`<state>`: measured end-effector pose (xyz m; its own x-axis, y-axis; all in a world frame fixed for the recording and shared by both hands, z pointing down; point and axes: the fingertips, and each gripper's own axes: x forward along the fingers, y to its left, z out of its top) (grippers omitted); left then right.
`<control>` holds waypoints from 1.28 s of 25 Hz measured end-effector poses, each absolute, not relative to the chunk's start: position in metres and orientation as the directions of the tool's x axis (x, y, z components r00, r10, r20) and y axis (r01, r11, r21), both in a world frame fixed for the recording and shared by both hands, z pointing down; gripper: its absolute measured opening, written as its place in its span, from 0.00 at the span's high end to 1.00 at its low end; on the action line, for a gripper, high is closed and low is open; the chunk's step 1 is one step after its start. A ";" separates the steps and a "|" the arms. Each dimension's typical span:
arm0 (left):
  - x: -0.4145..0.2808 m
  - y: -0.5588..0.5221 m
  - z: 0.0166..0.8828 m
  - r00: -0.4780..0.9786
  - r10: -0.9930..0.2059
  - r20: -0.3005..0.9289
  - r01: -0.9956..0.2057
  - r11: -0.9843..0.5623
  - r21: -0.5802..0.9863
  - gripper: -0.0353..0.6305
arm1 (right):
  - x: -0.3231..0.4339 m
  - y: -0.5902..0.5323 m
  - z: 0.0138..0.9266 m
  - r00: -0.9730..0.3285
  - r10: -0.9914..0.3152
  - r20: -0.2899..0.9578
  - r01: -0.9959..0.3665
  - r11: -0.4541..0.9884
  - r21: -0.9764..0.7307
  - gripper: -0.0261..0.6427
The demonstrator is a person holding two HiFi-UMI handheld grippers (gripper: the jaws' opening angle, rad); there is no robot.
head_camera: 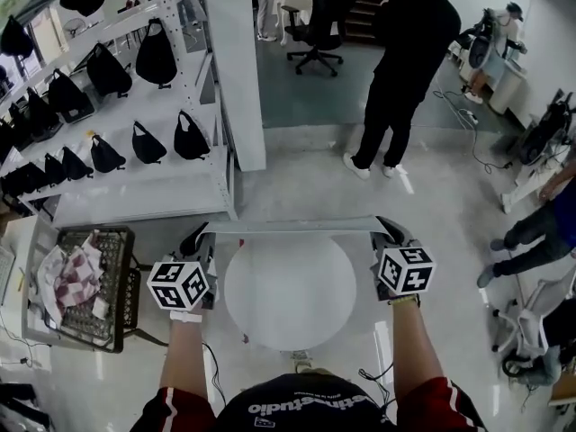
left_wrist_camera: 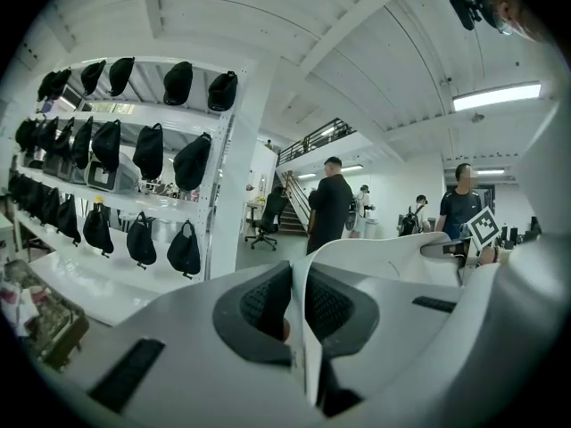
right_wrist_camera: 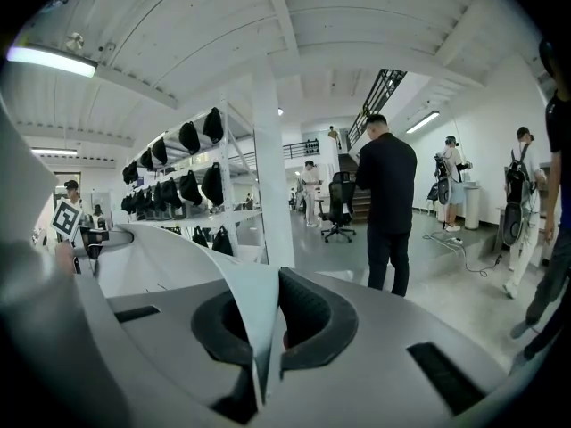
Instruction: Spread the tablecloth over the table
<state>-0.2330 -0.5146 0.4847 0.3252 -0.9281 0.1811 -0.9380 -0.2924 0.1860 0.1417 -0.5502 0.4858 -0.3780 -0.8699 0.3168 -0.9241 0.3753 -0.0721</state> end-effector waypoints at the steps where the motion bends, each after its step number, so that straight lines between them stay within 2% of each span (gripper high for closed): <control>1: -0.232 -0.507 0.489 0.329 -0.926 0.186 -0.937 -0.295 0.187 0.91 | 0.142 -0.542 0.490 -0.376 -0.869 0.321 -0.925 0.374 -0.070 0.92; 22: -0.223 -0.384 0.581 0.380 -0.869 0.316 -0.922 -0.328 0.207 0.89 | 0.155 -0.399 0.593 -0.330 -0.823 0.463 -0.941 0.328 -0.088 0.87; 28: -0.221 -0.362 0.609 0.388 -0.848 0.362 -0.918 -0.318 0.237 0.89 | 0.167 -0.367 0.629 -0.261 -0.756 0.600 -0.954 0.295 -0.044 0.78; 32: -0.219 -0.348 0.627 0.397 -0.835 0.382 -0.914 -0.320 0.250 0.89 | 0.177 -0.336 0.640 -0.242 -0.731 0.638 -0.958 0.286 -0.036 0.78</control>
